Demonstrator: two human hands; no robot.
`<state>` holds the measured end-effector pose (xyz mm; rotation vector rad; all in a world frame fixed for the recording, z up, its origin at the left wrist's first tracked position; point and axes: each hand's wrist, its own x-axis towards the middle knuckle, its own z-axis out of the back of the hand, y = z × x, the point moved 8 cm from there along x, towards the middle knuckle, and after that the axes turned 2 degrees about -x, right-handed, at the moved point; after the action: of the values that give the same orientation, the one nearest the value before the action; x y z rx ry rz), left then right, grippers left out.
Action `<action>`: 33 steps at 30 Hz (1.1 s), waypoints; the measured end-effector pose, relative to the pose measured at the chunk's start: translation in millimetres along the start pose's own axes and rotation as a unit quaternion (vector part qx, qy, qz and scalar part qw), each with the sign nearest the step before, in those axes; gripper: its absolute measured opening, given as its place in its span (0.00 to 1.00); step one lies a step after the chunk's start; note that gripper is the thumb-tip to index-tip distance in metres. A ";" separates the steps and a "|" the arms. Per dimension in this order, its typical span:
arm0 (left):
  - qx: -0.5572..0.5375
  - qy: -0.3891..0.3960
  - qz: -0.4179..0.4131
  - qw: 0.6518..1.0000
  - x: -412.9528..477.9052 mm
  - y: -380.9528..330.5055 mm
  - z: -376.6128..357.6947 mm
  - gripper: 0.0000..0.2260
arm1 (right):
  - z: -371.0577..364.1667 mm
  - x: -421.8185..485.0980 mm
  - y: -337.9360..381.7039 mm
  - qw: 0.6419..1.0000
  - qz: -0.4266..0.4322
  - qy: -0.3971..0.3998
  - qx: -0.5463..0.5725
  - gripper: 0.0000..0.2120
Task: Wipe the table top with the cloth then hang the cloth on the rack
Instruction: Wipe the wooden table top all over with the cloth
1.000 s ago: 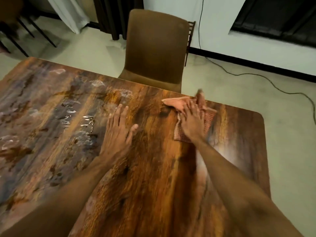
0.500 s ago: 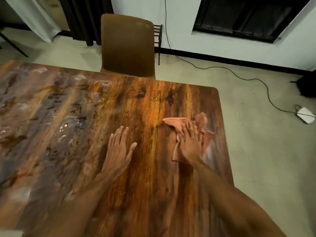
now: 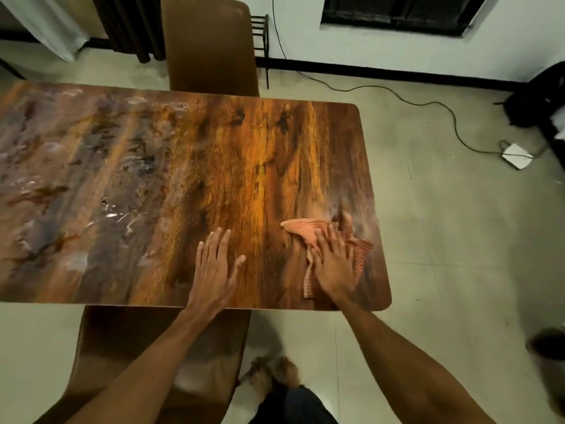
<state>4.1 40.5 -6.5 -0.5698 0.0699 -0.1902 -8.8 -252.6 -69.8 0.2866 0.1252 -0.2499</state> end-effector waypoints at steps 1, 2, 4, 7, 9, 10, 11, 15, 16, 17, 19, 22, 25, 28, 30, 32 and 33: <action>0.002 -0.001 -0.002 1.000 -7.1 -1.9 -1.9 0.32 | 0.4 -4.7 -18.3 0.999 -0.046 -0.005 0.004 0.32; 0.006 -0.001 -0.005 1.000 -14.5 -4.5 -4.3 0.32 | -1.9 -12.7 -18.6 0.998 -0.069 -0.011 0.004 0.34; 0.010 0.008 -0.009 1.000 -25.6 -9.2 -10.6 0.33 | -12.0 -32.9 22.7 1.000 -0.017 -0.002 0.020 0.34; 0.027 0.021 -0.020 0.999 -42.2 -19.9 -19.9 0.32 | -35.0 -66.5 79.3 0.986 0.164 0.037 0.013 0.29; 0.030 0.028 -0.024 0.999 -49.7 -25.8 -19.5 0.31 | -33.6 -62.9 57.6 0.983 0.180 0.039 0.006 0.27; 0.027 0.029 -0.026 0.999 -53.5 -27.3 -16.2 0.31 | -29.3 -60.4 34.9 0.989 0.142 0.027 0.001 0.28; 0.020 0.028 -0.024 0.999 -56.6 -28.5 -13.7 0.31 | -24.9 -57.9 7.1 0.996 0.089 0.016 0.001 0.31; 0.024 0.022 -0.005 0.999 -71.5 -19.5 1.4 0.32 | -10.0 -58.1 -10.6 0.999 -0.027 -0.026 0.024 0.32; 0.026 0.025 -0.001 0.999 -74.9 -15.1 4.0 0.32 | -15.0 -61.0 10.8 0.999 -0.010 -0.023 0.030 0.32; 0.032 0.029 0.003 0.999 -77.6 -7.2 8.8 0.33 | -23.9 -64.6 43.5 0.999 0.031 -0.011 0.036 0.31; 0.047 0.032 0.013 0.998 -79.9 7.5 19.2 0.33 | -49.8 -74.7 113.5 0.987 0.154 0.046 0.029 0.31; 0.071 0.036 0.018 0.997 -84.2 38.6 46.4 0.34 | -76.2 -88.9 193.2 0.944 0.310 0.115 0.019 0.30; 0.096 0.031 0.005 0.995 -83.4 73.9 81.7 0.36 | -73.6 -67.7 197.8 0.959 0.272 0.084 0.017 0.33; 0.108 0.015 -0.002 0.994 -82.8 125.2 118.0 0.33 | -70.8 -51.2 186.8 0.995 0.104 0.001 0.015 0.30; 0.087 0.007 0.008 0.996 -83.7 168.4 139.8 0.32 | -80.9 -56.5 222.3 0.999 0.042 -0.014 0.014 0.29; 0.056 0.009 0.013 0.998 -87.2 210.5 160.3 0.32 | -100.2 -68.8 288.5 0.998 0.058 -0.008 0.014 0.31; 0.052 0.003 0.010 0.999 -89.3 228.8 171.3 0.33 | -111.1 -74.3 327.5 0.996 0.085 -0.002 0.012 0.30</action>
<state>-26.6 337.6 14.5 -0.4654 0.0713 -0.1760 -4.4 101.0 -77.5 0.3181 0.0927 -0.0829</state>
